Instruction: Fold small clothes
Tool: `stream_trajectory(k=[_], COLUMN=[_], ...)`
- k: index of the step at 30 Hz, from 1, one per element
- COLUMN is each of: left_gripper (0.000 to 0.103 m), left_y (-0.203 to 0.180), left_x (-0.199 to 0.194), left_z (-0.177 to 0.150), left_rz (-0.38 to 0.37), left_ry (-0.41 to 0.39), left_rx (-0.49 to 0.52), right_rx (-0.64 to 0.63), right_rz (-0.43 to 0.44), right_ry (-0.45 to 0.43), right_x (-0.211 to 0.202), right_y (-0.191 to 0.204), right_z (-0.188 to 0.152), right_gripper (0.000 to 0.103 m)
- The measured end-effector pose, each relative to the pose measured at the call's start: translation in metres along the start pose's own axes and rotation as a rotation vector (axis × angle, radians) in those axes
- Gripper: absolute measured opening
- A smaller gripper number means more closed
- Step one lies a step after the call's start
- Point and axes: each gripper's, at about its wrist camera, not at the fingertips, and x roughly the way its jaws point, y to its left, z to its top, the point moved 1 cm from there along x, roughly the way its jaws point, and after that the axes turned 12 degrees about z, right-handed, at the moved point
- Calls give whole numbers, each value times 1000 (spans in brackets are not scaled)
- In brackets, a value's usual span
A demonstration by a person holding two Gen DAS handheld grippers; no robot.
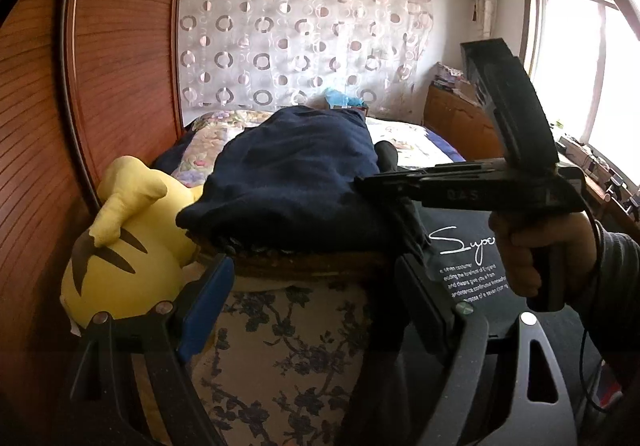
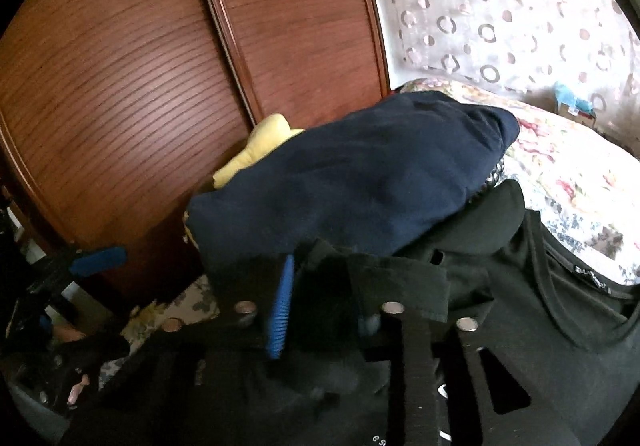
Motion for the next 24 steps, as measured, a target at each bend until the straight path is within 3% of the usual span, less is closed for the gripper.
stream_trajectory(k=[1, 2, 10, 18, 24], left_gripper=[83, 83, 83, 83, 83], left_y=[-1, -2, -13, -27, -33], left_x=[0, 0, -4, -7, -6], left_z=[0, 0, -1, -1, 1], left_rz=[-1, -4, -17, -35, -40], left_ry=[1, 3, -3, -12, -11], left_rx=[-1, -2, 8, 18, 24], right_rx=[-7, -15, -42, -4, 43], right_rz=[4, 2, 2, -6, -18], right_ry=[4, 5, -76, -116, -77], right_x=[1, 0, -49, -100, -120], right_y=[-1, -1, 18, 25, 33], right_z=[-1, -3, -21, -87, -123], right_gripper=[7, 5, 4, 4, 4])
